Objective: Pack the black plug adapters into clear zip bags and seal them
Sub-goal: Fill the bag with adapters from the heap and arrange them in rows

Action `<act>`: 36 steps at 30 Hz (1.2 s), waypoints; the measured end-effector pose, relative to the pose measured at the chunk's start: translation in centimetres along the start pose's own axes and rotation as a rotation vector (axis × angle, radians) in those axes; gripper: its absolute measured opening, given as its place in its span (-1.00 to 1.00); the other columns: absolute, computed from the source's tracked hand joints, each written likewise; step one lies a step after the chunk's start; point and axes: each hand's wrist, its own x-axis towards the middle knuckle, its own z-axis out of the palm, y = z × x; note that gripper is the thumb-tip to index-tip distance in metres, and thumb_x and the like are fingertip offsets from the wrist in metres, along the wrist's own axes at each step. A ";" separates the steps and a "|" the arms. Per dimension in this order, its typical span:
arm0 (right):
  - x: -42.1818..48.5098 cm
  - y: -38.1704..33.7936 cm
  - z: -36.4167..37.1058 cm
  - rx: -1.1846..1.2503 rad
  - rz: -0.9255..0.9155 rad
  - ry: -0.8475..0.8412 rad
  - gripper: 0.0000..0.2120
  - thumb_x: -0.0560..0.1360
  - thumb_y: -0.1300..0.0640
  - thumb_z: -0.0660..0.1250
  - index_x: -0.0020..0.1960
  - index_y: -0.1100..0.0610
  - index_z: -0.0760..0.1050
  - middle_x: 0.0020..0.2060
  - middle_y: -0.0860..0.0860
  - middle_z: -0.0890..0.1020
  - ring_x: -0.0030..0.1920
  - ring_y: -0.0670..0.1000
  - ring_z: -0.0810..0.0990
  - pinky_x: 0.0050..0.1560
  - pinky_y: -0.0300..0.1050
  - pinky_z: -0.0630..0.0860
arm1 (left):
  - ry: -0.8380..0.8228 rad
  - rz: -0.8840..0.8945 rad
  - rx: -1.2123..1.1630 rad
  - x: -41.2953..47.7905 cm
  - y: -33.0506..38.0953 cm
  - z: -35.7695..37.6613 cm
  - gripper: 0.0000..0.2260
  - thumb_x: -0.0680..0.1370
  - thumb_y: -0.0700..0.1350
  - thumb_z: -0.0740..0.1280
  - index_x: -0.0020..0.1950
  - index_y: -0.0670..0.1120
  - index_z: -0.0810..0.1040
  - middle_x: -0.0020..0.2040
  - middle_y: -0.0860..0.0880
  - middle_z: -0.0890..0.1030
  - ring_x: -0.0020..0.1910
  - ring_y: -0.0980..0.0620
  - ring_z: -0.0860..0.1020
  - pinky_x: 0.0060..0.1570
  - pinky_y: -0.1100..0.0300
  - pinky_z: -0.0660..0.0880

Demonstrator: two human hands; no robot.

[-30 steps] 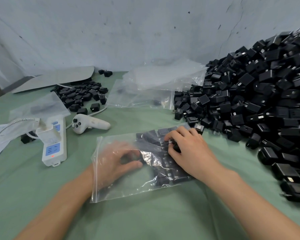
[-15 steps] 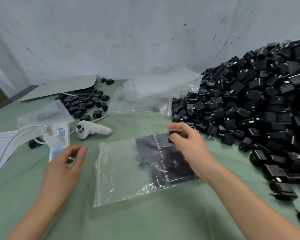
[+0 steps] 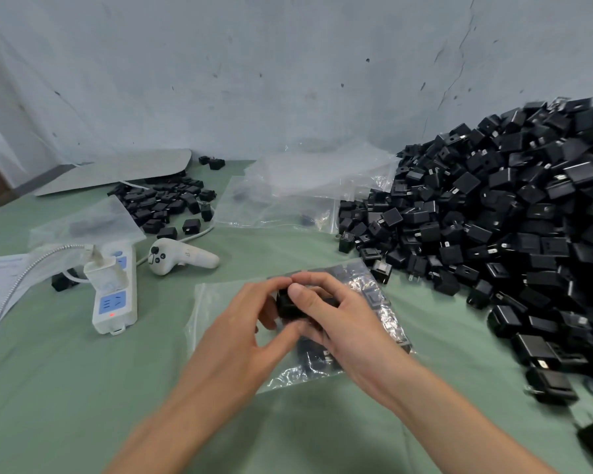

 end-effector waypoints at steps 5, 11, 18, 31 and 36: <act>-0.1 -0.4 0.0 -0.023 0.024 -0.056 -0.71 0.44 -0.11 0.49 0.09 0.00 0.67 0.08 0.13 0.69 0.01 0.05 0.72 0.01 -0.15 0.63 | 0.072 -0.061 -0.037 0.1 -0.4 -0.5 -0.73 0.47 0.25 0.33 0.16 0.30 0.47 0.00 0.19 0.56 -0.01 0.11 0.55 -0.12 0.40 0.41; 0.1 -0.3 -0.2 -0.056 0.013 -0.076 -0.85 0.57 0.04 0.39 0.10 0.01 0.67 0.06 0.11 0.71 0.00 0.11 0.72 -0.06 -0.12 0.63 | 0.048 -0.171 -0.224 -0.1 -0.1 -0.9 -0.75 0.52 0.17 0.29 0.17 0.19 0.54 0.05 0.24 0.63 0.01 0.16 0.57 -0.09 0.45 0.43; -0.1 0.2 0.3 -0.203 -0.133 0.040 -0.93 0.53 0.17 0.45 0.01 0.06 0.66 -0.18 0.03 0.69 -0.18 0.02 0.68 -0.23 -0.17 0.60 | -0.005 -0.267 -0.393 -0.2 0.4 -1.0 -0.71 0.52 0.08 0.32 0.24 0.18 0.53 0.09 0.21 0.65 0.00 0.13 0.63 -0.06 0.39 0.50; 0.2 -0.2 -1.2 -0.657 -0.289 0.142 -0.76 0.57 0.15 0.36 0.01 -0.21 0.61 -0.18 -0.32 0.60 -0.26 -0.22 0.57 -0.27 -0.45 0.37 | 0.172 -0.553 -0.679 0.7 -4.0 -3.5 -0.63 0.56 -0.29 0.35 0.18 0.15 0.65 0.07 0.00 0.69 -0.05 0.11 0.62 -0.10 0.28 0.50; 1.0 -0.7 -4.0 -1.239 -0.436 0.206 -0.80 0.57 0.16 0.33 0.12 -0.09 0.58 0.05 -0.24 0.49 -0.09 -0.17 0.54 -0.05 -0.32 0.42 | 0.308 -0.686 -0.385 -0.2 -7.9 -7.3 -0.70 0.59 -0.25 0.32 0.12 0.17 0.56 0.07 -0.01 0.68 -0.03 0.03 0.62 0.13 0.05 0.49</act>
